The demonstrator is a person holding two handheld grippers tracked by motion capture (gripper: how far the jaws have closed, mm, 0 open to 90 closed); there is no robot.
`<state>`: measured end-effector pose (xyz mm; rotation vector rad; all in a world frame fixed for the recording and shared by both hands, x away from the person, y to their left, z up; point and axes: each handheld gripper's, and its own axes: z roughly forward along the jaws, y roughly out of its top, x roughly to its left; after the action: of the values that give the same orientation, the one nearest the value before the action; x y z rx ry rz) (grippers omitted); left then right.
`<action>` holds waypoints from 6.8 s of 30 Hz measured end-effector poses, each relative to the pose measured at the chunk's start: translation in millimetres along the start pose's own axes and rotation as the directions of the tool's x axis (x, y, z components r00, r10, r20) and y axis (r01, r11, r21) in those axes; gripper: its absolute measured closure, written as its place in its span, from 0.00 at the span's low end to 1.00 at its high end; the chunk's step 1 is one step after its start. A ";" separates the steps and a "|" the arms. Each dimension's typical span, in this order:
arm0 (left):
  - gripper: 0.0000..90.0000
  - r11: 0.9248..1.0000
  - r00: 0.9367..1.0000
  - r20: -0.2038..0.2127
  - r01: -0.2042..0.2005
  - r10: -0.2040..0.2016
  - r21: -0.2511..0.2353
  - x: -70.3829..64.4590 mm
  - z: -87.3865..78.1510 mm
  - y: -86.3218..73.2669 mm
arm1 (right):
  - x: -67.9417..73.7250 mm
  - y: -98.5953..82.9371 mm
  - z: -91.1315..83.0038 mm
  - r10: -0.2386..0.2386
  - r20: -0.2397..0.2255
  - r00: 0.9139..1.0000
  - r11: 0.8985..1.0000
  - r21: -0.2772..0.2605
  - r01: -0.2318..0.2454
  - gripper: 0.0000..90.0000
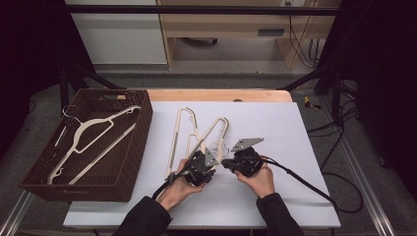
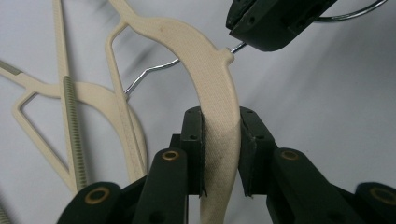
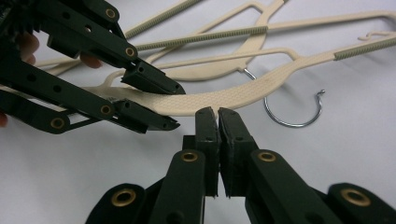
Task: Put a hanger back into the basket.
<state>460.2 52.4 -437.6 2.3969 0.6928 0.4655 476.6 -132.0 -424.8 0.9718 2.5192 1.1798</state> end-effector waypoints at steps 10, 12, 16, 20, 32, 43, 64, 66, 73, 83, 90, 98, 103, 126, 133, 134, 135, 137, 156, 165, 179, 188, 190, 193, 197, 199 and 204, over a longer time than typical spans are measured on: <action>0.85 0.998 0.999 -0.036 0.034 -0.036 -0.044 11.5 -22.6 -3.7 | -4.4 6.7 -54.3 -0.027 0.028 0.999 0.977 -0.209 0.032 0.70; 0.85 0.997 0.998 -0.044 0.042 -0.044 -0.058 14.5 -27.8 -5.4 | -7.1 4.0 -65.4 -0.012 0.036 0.999 0.969 -0.244 0.020 0.63; 0.87 0.996 0.996 -0.062 0.053 -0.057 -0.069 24.4 -40.6 -6.9 | -14.5 -7.4 -85.0 -0.002 0.064 0.998 0.952 -0.306 0.021 0.48; 0.89 0.995 0.994 -0.080 0.062 -0.068 -0.078 35.2 -53.1 -7.9 | -22.4 -20.8 -95.7 0.035 0.082 0.996 0.940 -0.340 -0.005 0.37; 0.95 0.988 0.991 -0.078 0.094 -0.105 -0.126 58.6 -78.7 -12.5 | -26.1 -42.4 -96.5 0.059 0.104 0.993 0.941 -0.338 -0.020 0.18; 0.95 0.967 0.994 -0.010 0.105 -0.110 -0.233 60.9 -128.0 -11.7 | -24.8 -54.9 -102.5 0.086 0.125 0.988 0.942 -0.334 -0.039 0.08; 0.95 0.936 0.992 -0.035 0.106 -0.125 -0.334 116.7 -234.5 -16.4 | -24.7 -63.7 -113.7 0.108 0.156 0.982 0.931 -0.363 -0.045 0.06; 0.95 0.935 0.990 -0.041 0.117 -0.138 -0.335 126.6 -237.7 -20.6 | -25.0 -64.1 -114.6 0.112 0.156 0.981 0.930 -0.365 -0.048 0.06; 0.95 0.925 0.982 -0.050 0.156 -0.184 -0.347 158.2 -245.0 -36.8 | -25.8 -64.9 -114.9 0.119 0.162 0.980 0.930 -0.365 -0.052 0.05; 0.95 0.918 0.968 -0.073 0.201 -0.239 -0.343 201.6 -251.6 -66.0 | -27.4 -65.8 -113.2 0.116 0.164 0.980 0.933 -0.357 -0.051 0.05; 0.95 0.899 0.944 -0.090 0.268 -0.316 -0.348 228.4 -255.2 -94.9 | -27.9 -65.8 -112.1 0.110 0.165 0.980 0.933 -0.357 -0.045 0.05; 0.95 0.882 0.914 -0.110 0.338 -0.391 -0.329 250.9 -254.3 -125.5 | -27.5 -65.8 -111.6 0.116 0.167 0.979 0.935 -0.352 -0.051 0.03; 0.95 0.872 0.903 -0.110 0.361 -0.415 -0.329 259.0 -252.9 -136.8 | -27.6 -66.0 -111.9 0.114 0.168 0.979 0.935 -0.352 -0.048 0.03; 0.95 0.885 0.888 -0.073 0.442 -0.455 -0.145 269.4 -211.6 -176.3 | -28.4 -66.5 -109.5 0.111 0.164 0.980 0.939 -0.340 -0.050 0.03; 0.92 0.878 0.859 -0.181 0.470 -0.478 -0.089 268.4 -191.7 -182.5 | -28.2 -66.5 -109.7 0.112 0.162 0.980 0.939 -0.340 -0.051 0.03; 0.91 0.871 0.846 -0.209 0.483 -0.491 -0.092 268.6 -190.8 -184.1 | -28.2 -66.4 -109.5 0.112 0.162 0.980 0.939 -0.340 -0.051 0.03; 0.89 0.866 0.835 -0.230 0.491 -0.499 -0.095 269.9 -191.7 -186.3 | -28.2 -66.4 -109.4 0.112 0.162 0.981 0.939 -0.340 -0.051 0.03; 0.85 0.846 0.807 -0.257 0.520 -0.532 -0.119 271.6 -195.0 -190.9 | -28.0 -66.3 -109.0 0.114 0.160 0.981 0.939 -0.341 -0.053 0.03; 0.42 0.830 0.820 -0.242 0.414 -0.518 -0.373 220.9 -229.9 -171.8 | -27.6 -65.6 -110.8 0.116 0.160 0.980 0.934 -0.352 -0.053 0.03; 0.21 0.827 0.881 -0.156 0.341 -0.447 -0.447 176.7 -215.9 -136.3 | -27.1 -65.3 -112.5 0.121 0.158 0.980 0.931 -0.362 -0.056 0.03; 0.11 0.853 0.935 -0.046 0.299 -0.351 -0.428 114.3 -167.8 -100.2 | -27.1 -65.6 -113.6 0.125 0.159 0.979 0.929 -0.366 -0.059 0.03; 0.13 0.893 0.959 -0.009 0.261 -0.284 -0.366 82.7 -136.4 -86.1 | -27.9 -66.1 -112.7 0.125 0.161 0.979 0.930 -0.363 -0.059 0.03; 0.14 0.905 0.963 0.011 0.258 -0.270 -0.338 75.3 -128.0 -83.4 | -27.4 -66.1 -112.4 0.131 0.162 0.978 0.930 -0.363 -0.064 0.03; 0.15 0.917 0.967 0.024 0.248 -0.253 -0.313 67.9 -117.8 -81.9 | -26.8 -66.2 -111.8 0.129 0.158 0.979 0.929 -0.364 -0.064 0.03; 0.17 0.932 0.971 0.036 0.239 -0.238 -0.271 57.1 -101.9 -79.6 | -26.0 -66.1 -109.9 0.123 0.155 0.980 0.932 -0.357 -0.060 0.03; 0.17 0.943 0.974 0.039 0.227 -0.224 -0.244 52.1 -94.1 -78.2 | -25.9 -66.0 -109.4 0.123 0.153 0.981 0.932 -0.357 -0.061 0.03; 0.21 0.955 0.976 0.047 0.220 -0.215 -0.200 44.8 -79.3 -77.2 | -26.0 -65.7 -108.1 0.120 0.154 0.981 0.933 -0.355 -0.059 0.03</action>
<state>430.6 166.5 -418.4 2.1025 0.8448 0.3935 418.8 -245.6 -404.3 1.0505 2.0565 1.4376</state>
